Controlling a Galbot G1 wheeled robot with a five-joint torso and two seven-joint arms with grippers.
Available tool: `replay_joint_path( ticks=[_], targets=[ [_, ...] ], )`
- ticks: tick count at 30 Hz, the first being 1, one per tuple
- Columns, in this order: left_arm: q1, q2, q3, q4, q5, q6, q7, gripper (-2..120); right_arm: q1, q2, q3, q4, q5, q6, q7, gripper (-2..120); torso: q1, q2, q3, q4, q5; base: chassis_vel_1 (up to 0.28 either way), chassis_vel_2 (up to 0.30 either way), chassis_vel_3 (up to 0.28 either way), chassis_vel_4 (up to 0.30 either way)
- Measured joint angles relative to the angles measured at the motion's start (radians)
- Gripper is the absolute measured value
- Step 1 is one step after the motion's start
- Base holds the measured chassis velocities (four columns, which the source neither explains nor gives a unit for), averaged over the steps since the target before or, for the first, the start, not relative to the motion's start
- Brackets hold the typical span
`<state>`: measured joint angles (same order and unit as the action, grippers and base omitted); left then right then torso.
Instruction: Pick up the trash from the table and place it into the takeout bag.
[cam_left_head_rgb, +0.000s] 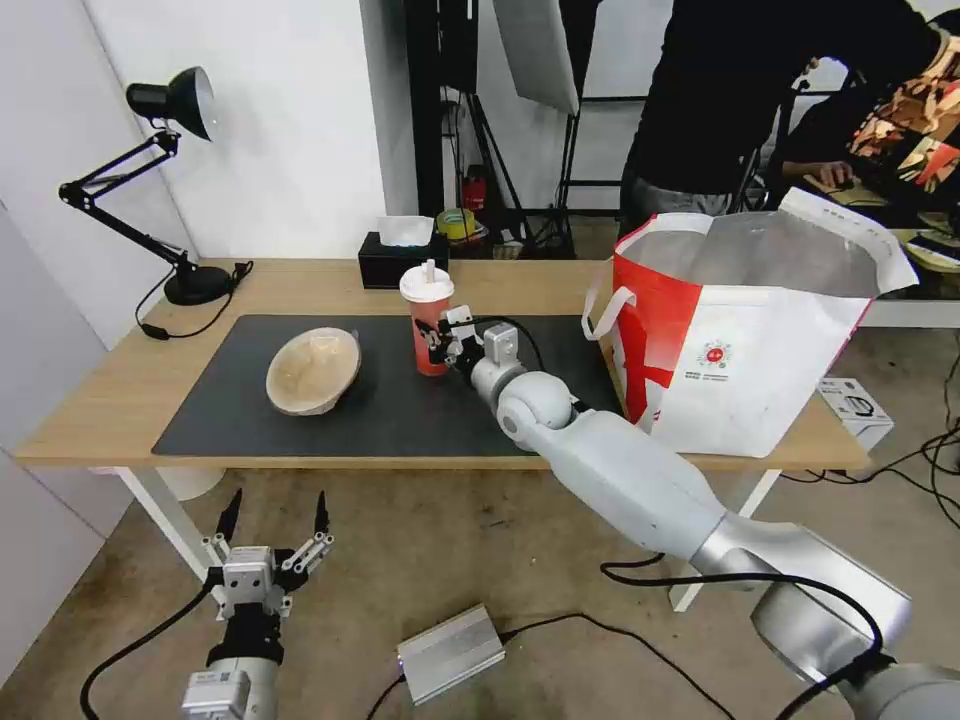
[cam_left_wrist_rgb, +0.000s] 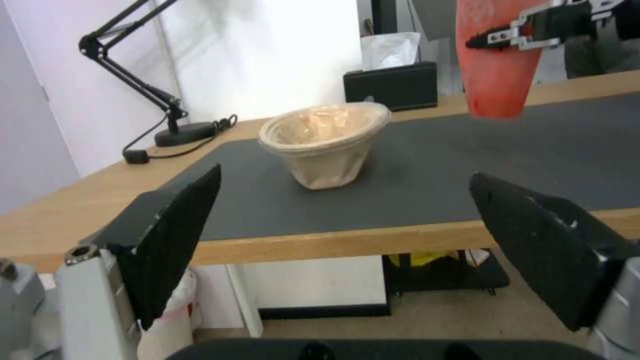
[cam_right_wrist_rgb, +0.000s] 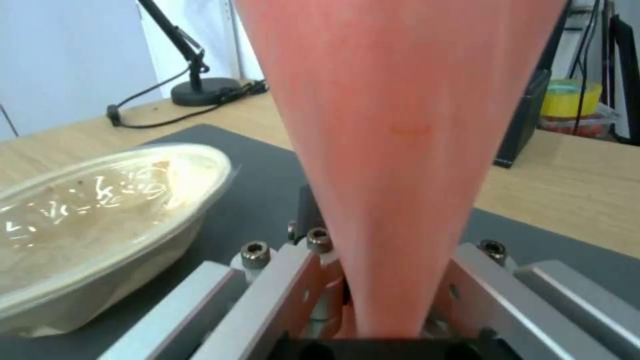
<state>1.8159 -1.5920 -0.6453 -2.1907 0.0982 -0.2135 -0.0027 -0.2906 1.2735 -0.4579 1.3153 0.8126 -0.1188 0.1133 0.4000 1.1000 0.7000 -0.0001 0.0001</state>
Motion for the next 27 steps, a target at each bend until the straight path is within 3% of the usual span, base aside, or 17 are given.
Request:
replay_joint_path(
  ticks=[27],
  targets=[
    [0.000, 0.000, 0.003, -0.003, 0.002, 0.004, 0.001, 100, -0.020, -0.098, 0.050, 0.276, 0.085, -0.081, 0.099, 4, 0.000, 0.000, 0.000, 0.0001, 0.0000, 0.000, 0.000, 0.000, 0.000]
  ],
)
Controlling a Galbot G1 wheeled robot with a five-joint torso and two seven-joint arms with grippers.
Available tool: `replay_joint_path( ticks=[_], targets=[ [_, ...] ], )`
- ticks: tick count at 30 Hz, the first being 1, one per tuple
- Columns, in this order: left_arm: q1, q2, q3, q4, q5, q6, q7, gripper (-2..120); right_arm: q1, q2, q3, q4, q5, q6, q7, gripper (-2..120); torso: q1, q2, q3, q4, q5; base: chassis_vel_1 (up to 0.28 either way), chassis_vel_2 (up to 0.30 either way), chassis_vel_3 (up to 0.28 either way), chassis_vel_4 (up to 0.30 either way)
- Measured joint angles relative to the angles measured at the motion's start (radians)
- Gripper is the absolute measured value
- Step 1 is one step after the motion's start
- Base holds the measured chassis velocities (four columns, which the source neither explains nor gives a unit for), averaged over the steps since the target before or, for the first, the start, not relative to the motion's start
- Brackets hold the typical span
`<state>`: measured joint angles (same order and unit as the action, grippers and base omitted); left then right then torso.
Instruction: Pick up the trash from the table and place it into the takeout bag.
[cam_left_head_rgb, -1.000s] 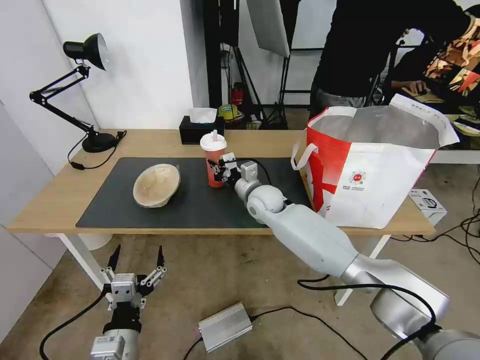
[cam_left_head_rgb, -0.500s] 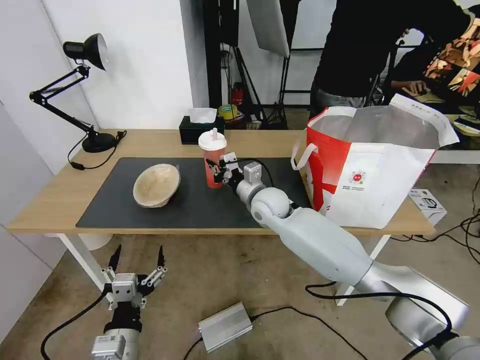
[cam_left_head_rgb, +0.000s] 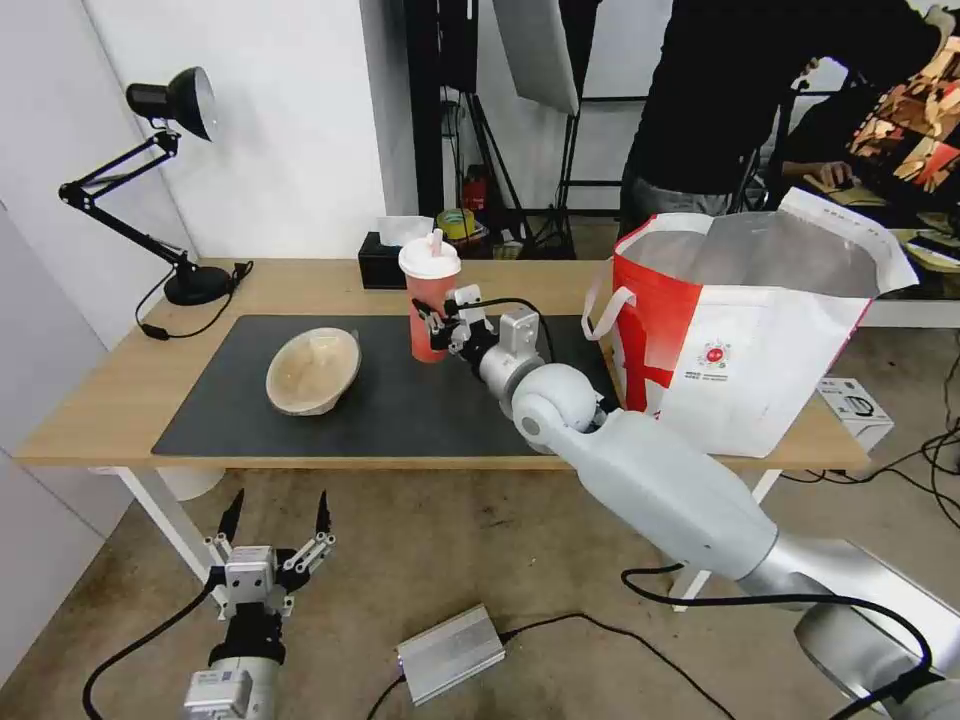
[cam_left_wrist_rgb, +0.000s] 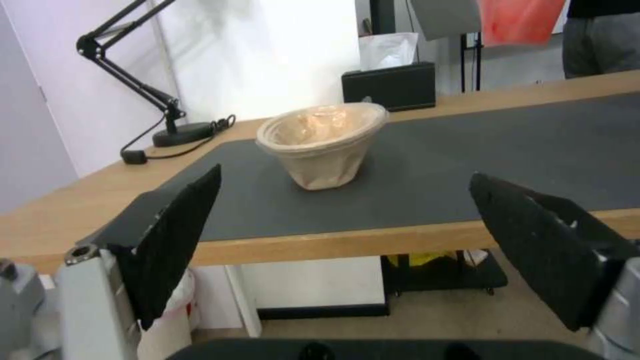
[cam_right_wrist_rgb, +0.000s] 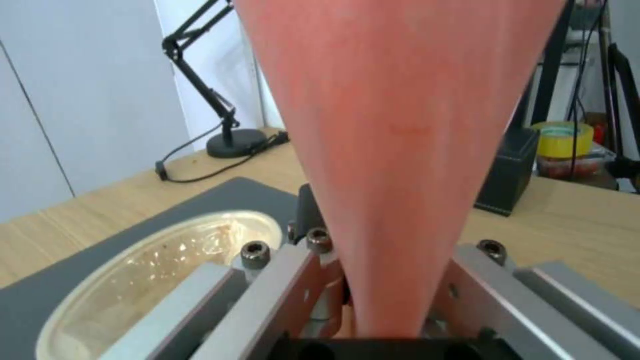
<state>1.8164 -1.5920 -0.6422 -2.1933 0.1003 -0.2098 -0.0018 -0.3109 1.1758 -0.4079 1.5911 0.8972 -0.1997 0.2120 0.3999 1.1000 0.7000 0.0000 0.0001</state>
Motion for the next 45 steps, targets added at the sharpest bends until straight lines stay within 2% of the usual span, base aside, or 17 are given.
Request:
replay_joint_path(
  ticks=[17, 26, 45],
  targets=[
    [0.002, 0.002, -0.001, -0.010, 0.005, 0.001, 0.001, 100, -0.014, -0.068, 0.049, 0.141, 0.033, -0.034, 0.035, 4, 0.000, 0.000, 0.000, 0.0000, 0.0000, 0.000, 0.000, 0.000, 0.000],
    [0.003, 0.003, 0.002, -0.010, 0.008, 0.001, 0.003, 100, -0.023, -0.094, 0.114, 0.247, 0.077, -0.071, 0.090, 4, 0.000, 0.000, 0.000, 0.0000, 0.0000, 0.000, 0.000, 0.000, 0.000],
    [0.011, 0.000, 0.004, -0.015, 0.014, 0.002, 0.004, 100, 0.005, -0.099, 0.241, 0.292, 0.141, -0.097, 0.183, 4, 0.000, 0.000, 0.000, 0.0000, 0.0000, 0.000, 0.000, 0.000, 0.000]
  ],
)
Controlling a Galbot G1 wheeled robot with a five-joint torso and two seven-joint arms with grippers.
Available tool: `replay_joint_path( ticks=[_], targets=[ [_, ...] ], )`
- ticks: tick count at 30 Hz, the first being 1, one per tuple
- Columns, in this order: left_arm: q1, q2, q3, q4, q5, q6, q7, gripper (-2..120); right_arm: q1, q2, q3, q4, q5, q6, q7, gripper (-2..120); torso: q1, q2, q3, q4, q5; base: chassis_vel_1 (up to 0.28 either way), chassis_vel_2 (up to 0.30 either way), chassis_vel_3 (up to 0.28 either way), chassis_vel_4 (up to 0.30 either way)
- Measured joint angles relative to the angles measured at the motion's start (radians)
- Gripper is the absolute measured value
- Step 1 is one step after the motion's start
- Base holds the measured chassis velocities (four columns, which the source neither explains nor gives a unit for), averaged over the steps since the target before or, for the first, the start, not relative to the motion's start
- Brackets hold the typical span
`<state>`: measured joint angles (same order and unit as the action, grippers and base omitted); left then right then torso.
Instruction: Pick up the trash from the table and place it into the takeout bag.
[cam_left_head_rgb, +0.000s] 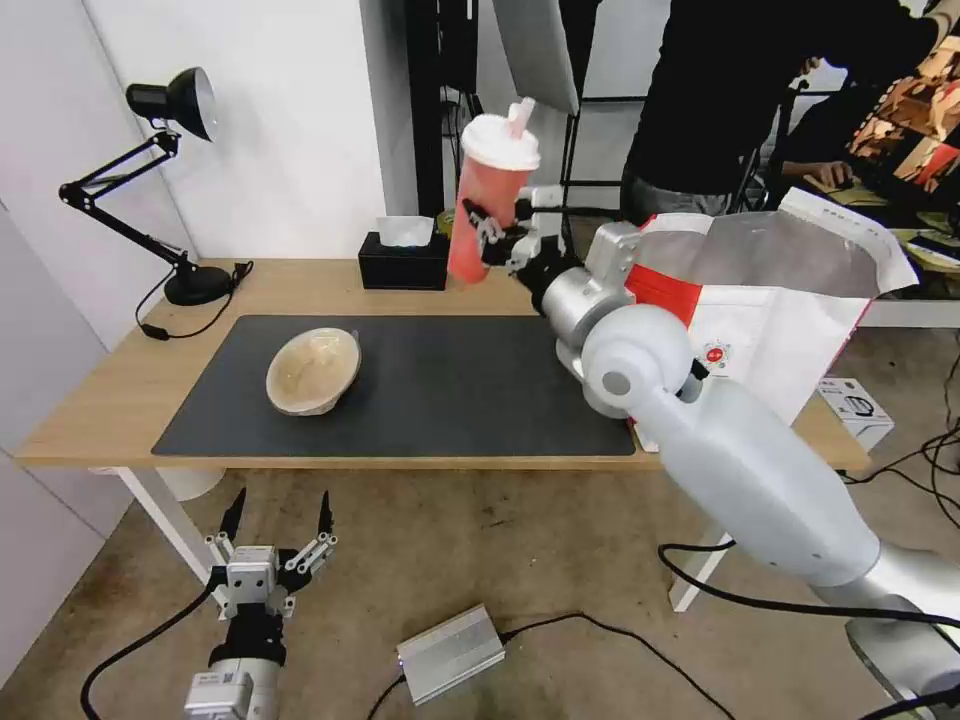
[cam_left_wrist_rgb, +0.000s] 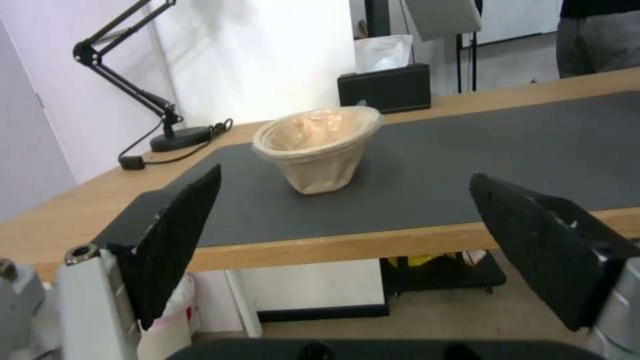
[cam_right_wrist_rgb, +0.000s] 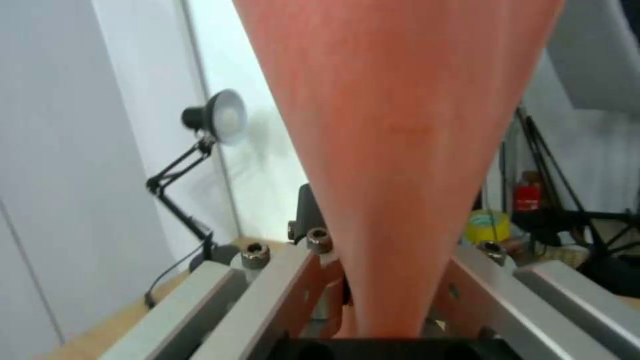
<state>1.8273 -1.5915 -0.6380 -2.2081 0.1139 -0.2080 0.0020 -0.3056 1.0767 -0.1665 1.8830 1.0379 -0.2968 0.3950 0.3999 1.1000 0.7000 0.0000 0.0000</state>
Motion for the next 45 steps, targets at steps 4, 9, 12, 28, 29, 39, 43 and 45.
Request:
replay_joint_path(
  ticks=[4, 9, 12, 28, 29, 39, 43, 45],
  targets=[
    [0.000, 0.000, 0.000, 0.000, 0.000, 0.000, 0.000, 100, 0.005, 0.000, 0.032, -0.002, 0.009, -0.006, 0.011, 4, 0.000, 0.000, 0.000, 0.0000, 0.0001, 0.000, 0.000, 0.000, 0.000],
    [-0.001, 0.000, 0.000, 0.000, 0.000, 0.000, 0.000, 100, 0.009, -0.003, 0.062, -0.002, 0.017, -0.010, 0.020, 4, 0.000, 0.000, 0.000, -0.0001, 0.0000, 0.000, 0.000, 0.000, 0.000],
    [-0.001, 0.001, 0.000, 0.000, 0.000, 0.000, 0.000, 100, 0.011, -0.003, 0.079, 0.001, 0.024, -0.011, 0.028, 4, 0.000, 0.000, 0.000, 0.0000, 0.0000, 0.000, 0.000, 0.000, 0.000],
    [-0.002, 0.000, 0.001, 0.003, 0.000, 0.000, 0.000, 100, 0.008, -0.013, 0.163, 0.037, 0.074, -0.033, 0.078, 4, 0.000, 0.000, 0.000, 0.0000, 0.0000, 0.000, 0.000, 0.000, 0.000],
    [-0.002, 0.000, 0.001, 0.003, 0.000, 0.000, 0.000, 100, 0.008, -0.013, 0.163, 0.037, 0.074, -0.033, 0.078, 4, 0.000, 0.000, 0.000, 0.0000, 0.0000, 0.000, 0.000, 0.000, 0.000],
    [-0.002, 0.000, 0.000, 0.003, 0.000, 0.000, 0.000, 100, 0.004, -0.046, 0.201, 0.050, 0.090, -0.035, 0.084, 4, 0.000, 0.000, 0.000, 0.0000, 0.0000, 0.000, 0.000, 0.000, 0.000],
    [-0.002, 0.000, 0.000, 0.003, 0.000, 0.000, 0.000, 100, -0.026, -0.056, 0.239, 0.069, 0.100, -0.038, 0.096, 4, 0.000, 0.000, 0.000, -0.0001, 0.0001, 0.000, 0.000, 0.000, 0.000],
    [-0.002, 0.000, 0.000, 0.003, 0.000, 0.000, 0.000, 100, -0.029, -0.057, 0.242, 0.070, 0.100, -0.038, 0.096, 4, 0.000, 0.000, 0.000, -0.0001, 0.0001, 0.000, 0.000, 0.000, 0.000]
  ],
)
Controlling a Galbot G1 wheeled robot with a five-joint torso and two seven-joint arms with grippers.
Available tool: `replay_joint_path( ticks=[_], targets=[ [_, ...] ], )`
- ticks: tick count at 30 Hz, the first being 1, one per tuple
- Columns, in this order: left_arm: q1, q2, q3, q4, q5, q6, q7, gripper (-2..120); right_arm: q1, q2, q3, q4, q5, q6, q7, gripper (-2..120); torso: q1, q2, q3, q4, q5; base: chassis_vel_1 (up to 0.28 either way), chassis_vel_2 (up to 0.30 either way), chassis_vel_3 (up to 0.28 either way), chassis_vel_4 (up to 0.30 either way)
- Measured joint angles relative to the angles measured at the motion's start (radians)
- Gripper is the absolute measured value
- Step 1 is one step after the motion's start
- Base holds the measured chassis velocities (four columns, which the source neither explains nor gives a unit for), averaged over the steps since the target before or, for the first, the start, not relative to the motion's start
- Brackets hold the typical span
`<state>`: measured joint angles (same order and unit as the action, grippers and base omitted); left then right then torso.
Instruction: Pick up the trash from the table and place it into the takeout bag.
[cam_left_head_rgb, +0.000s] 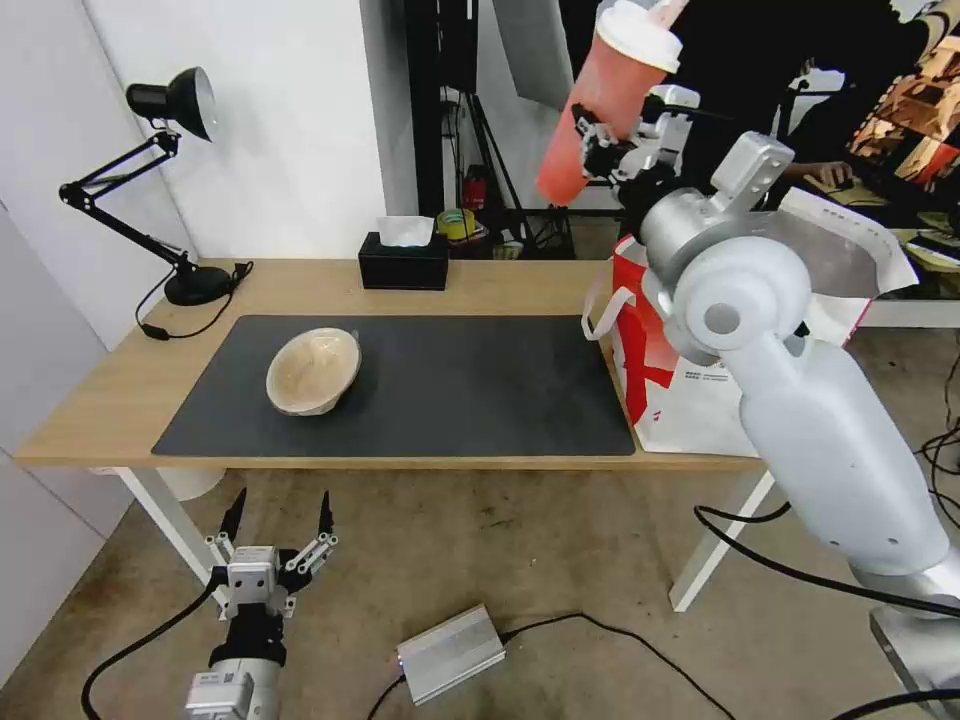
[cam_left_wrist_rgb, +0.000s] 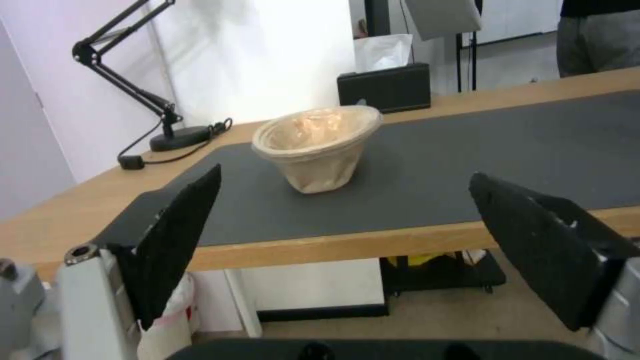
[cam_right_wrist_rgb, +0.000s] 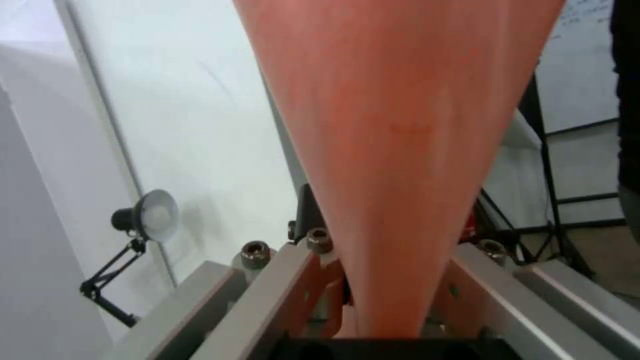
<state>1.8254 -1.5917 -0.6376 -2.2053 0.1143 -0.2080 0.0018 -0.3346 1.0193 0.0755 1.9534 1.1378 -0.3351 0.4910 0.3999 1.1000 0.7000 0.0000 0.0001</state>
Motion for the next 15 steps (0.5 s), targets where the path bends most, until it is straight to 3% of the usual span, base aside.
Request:
replay_joint_path(
  ticks=[15],
  targets=[
    [0.006, 0.001, -0.001, -0.007, 0.000, 0.000, 0.000, 100, -0.105, -0.052, 0.106, 0.033, 0.016, -0.004, 0.027, 4, 0.000, 0.000, 0.000, 0.0000, -0.0001, 0.000, 0.000, 0.000, 0.000]
  ],
)
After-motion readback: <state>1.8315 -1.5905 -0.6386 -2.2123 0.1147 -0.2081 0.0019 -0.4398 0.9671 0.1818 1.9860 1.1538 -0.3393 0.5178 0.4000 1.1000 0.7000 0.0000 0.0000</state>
